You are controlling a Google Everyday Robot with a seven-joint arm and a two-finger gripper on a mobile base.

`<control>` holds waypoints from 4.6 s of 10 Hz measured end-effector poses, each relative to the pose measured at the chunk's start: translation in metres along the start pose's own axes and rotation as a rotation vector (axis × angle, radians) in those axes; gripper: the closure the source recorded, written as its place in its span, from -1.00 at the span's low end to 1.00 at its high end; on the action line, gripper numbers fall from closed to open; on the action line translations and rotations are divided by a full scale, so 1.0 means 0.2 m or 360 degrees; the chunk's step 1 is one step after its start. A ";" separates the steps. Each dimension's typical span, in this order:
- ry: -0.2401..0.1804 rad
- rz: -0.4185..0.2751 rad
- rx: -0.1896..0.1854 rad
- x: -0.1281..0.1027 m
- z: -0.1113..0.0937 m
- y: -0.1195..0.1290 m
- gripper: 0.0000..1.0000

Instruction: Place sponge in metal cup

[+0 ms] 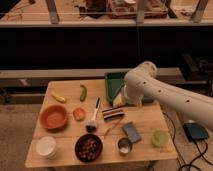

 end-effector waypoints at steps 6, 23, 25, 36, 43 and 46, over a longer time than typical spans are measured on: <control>0.0000 0.0000 0.0000 0.00 0.00 0.00 -0.52; 0.0055 -0.0024 0.0094 -0.02 0.05 0.02 -0.52; 0.0003 -0.0070 0.0046 -0.07 0.17 0.06 -0.52; -0.0154 -0.0298 -0.0130 -0.41 0.55 0.21 -0.52; -0.0201 -0.0314 -0.0195 -0.50 0.65 0.25 0.11; -0.0171 -0.0294 -0.0172 -0.49 0.60 0.25 0.72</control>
